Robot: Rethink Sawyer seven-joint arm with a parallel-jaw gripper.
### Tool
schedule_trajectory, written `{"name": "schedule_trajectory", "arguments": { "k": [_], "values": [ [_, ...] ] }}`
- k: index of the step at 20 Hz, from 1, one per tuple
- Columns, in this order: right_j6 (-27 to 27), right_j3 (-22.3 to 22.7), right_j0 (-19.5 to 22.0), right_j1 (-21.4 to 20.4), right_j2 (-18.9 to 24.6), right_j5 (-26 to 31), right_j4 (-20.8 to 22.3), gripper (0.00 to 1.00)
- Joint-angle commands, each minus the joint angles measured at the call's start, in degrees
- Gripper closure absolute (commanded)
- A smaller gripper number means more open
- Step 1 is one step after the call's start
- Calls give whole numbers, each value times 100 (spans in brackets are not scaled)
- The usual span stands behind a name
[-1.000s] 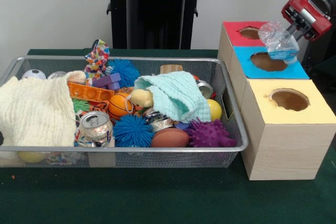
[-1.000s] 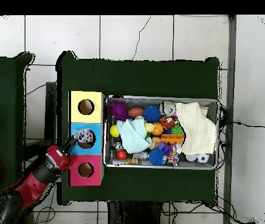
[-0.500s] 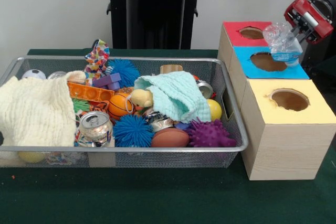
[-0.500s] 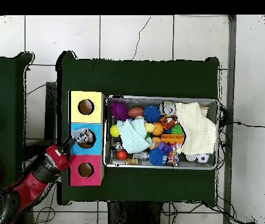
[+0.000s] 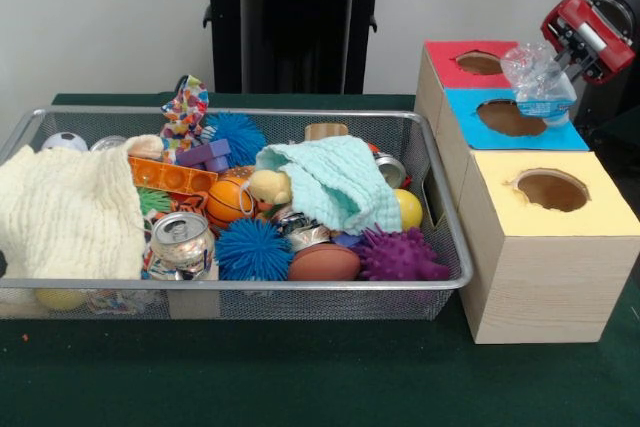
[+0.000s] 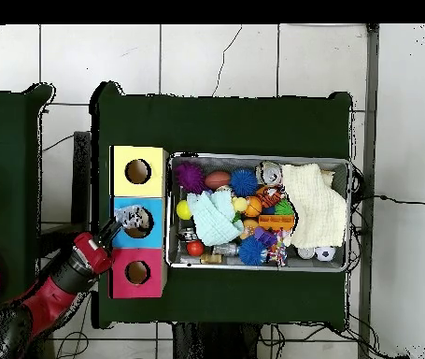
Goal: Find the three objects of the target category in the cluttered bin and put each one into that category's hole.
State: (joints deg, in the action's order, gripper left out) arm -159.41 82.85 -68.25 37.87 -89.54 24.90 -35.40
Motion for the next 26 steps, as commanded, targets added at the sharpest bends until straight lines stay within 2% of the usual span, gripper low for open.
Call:
{"name": "schedule_trajectory", "arguments": {
  "k": [1,10,20,26],
  "values": [
    [-1185,-730,157,214,213,376,-186,100],
    [-1265,-554,71,188,460,273,-233,100],
    [-1384,-434,-3,265,539,498,-245,100],
    [-1390,-306,-39,175,737,511,-261,100]
  ]
}}
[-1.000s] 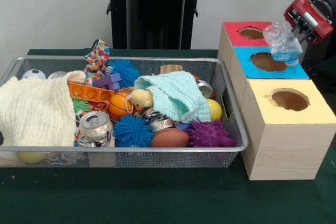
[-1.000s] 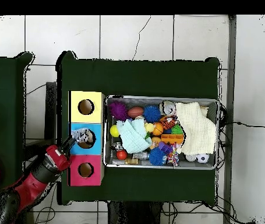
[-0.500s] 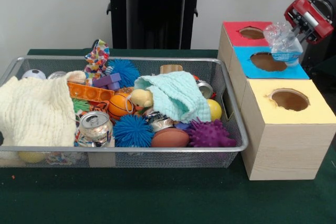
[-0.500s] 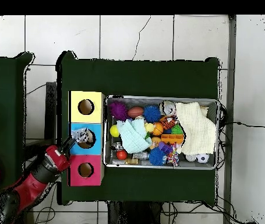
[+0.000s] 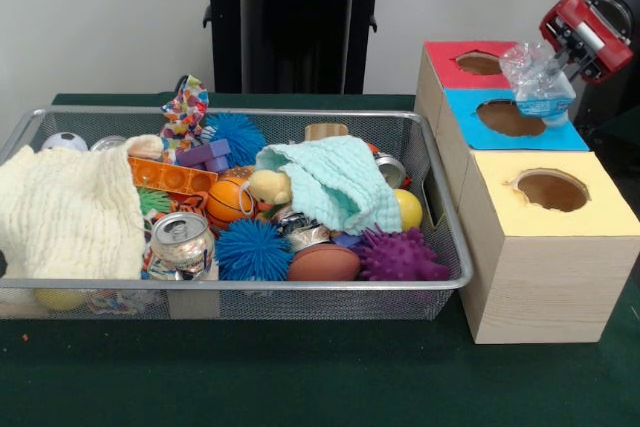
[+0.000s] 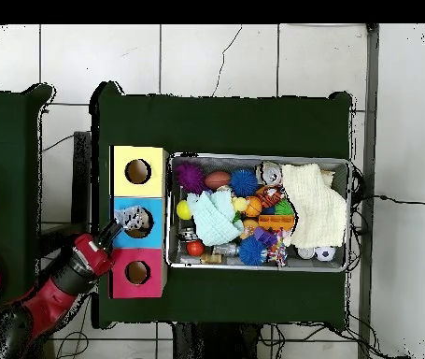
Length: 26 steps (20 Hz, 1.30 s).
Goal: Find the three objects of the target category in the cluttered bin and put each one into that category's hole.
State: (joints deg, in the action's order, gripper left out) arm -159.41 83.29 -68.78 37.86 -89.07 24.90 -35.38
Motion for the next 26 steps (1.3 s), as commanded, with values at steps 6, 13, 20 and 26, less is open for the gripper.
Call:
{"name": "schedule_trajectory", "arguments": {
  "k": [6,13,20,26],
  "values": [
    [-1331,-236,-11,122,708,551,-197,100],
    [-1384,-177,-42,160,750,510,-216,100],
    [-1387,-193,-34,190,751,611,-210,100],
    [-1400,-216,-14,211,717,701,-212,0]
  ]
}}
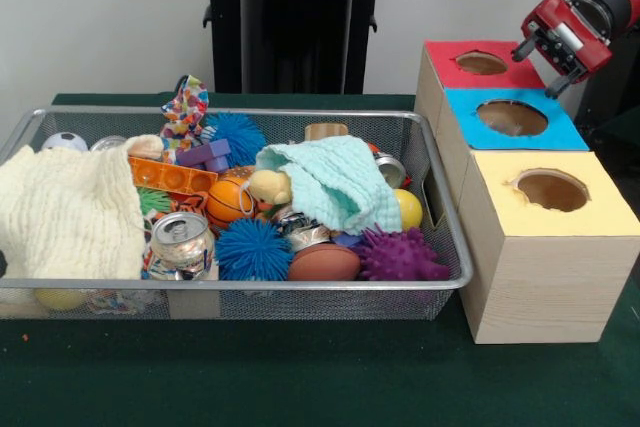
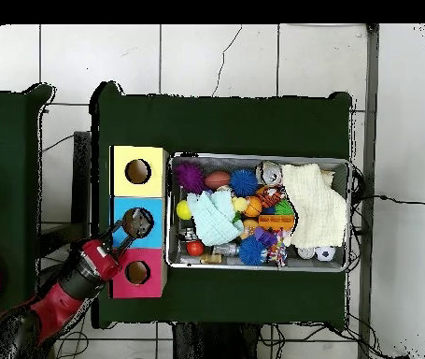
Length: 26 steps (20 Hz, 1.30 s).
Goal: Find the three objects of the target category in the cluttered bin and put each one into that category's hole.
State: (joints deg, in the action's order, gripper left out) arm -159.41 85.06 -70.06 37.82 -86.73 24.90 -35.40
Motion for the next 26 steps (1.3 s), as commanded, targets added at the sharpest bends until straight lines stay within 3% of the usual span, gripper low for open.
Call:
{"name": "schedule_trajectory", "arguments": {
  "k": [1,6,12,20,26],
  "values": [
    [-1377,-405,115,213,477,730,-196,0],
    [-1423,-438,105,214,449,902,-209,0],
    [-1090,-440,292,-31,519,521,-107,0],
    [-142,-522,1082,-879,1048,-890,299,0],
    [385,-752,1751,-1643,1926,-1732,899,0]
  ]
}}
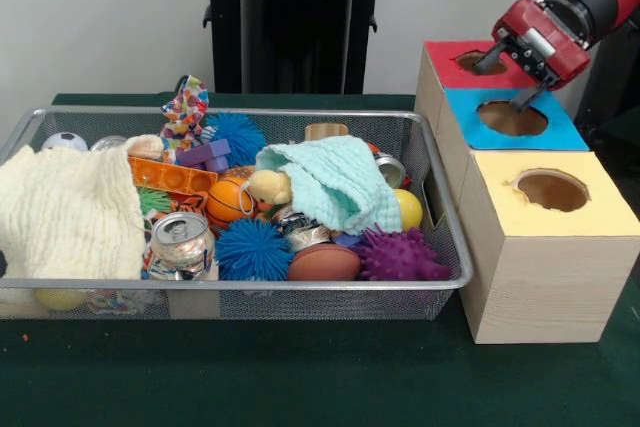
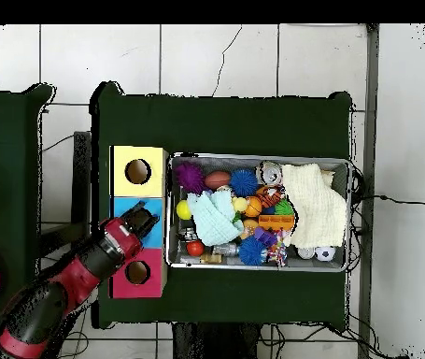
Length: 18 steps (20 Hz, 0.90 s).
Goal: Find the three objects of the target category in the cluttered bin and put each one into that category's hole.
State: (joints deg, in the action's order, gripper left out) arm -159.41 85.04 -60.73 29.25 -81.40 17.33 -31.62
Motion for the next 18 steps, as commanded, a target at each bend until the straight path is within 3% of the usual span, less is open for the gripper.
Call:
{"name": "schedule_trajectory", "arguments": {
  "k": [1,4,10,18],
  "values": [
    [516,-798,964,-1001,1692,-1086,685,0],
    [862,-968,1467,-1580,2487,-1421,1309,0],
    [1377,-1280,2382,-2527,3898,-1330,2666,0],
    [1429,-1411,3044,-3180,4955,-1071,3915,0]
  ]
}}
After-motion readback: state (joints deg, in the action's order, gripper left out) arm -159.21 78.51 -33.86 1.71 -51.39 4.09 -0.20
